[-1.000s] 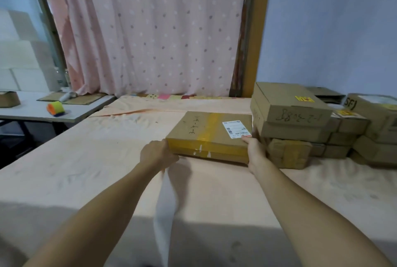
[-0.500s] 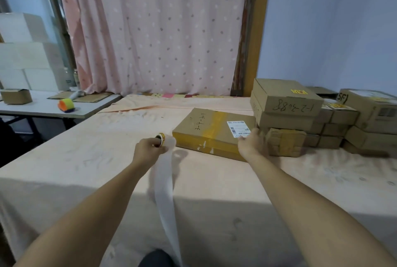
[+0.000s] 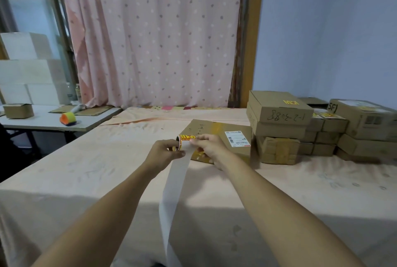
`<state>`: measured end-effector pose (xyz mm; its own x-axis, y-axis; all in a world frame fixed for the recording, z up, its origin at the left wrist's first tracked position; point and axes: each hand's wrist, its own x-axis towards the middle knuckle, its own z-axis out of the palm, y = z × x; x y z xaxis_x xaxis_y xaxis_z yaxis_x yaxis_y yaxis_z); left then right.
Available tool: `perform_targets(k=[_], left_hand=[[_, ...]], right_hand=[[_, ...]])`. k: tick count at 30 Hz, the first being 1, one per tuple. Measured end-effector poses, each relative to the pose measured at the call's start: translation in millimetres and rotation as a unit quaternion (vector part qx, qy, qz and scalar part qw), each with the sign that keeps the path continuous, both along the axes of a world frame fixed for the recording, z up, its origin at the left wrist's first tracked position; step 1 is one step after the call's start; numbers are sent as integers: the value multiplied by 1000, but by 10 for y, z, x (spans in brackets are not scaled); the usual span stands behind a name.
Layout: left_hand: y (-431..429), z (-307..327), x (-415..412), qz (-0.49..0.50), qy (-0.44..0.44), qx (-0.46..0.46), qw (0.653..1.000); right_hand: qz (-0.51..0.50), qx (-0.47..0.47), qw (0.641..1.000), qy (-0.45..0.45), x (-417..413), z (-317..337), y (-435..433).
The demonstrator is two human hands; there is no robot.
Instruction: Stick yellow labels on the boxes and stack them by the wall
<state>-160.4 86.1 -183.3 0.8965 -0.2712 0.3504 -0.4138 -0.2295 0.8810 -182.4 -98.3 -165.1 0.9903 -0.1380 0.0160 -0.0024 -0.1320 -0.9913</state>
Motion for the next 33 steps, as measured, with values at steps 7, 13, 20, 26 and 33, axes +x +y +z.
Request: perform_targets(k=[7,13,20,26,33], left_hand=[[-128,-17,-20,-109,86,25,990],[-272,-168,132,-50,41,28,998],[-368,-171,182,-38,-39,91,994],[-347,-208,235,-12,-95,149,984],[-288,-220,192,-15,-112,181,977]], right_hand=[[-23,66,997,-32,43,-148,-150],[-54,-120,988,-85,56,-272,-269],[-15,-430,884,-182,29,-192,-340],[-23,-443,874,-198,-11,-197,-367],[-47,-438,878,-188,0,-215,-350]])
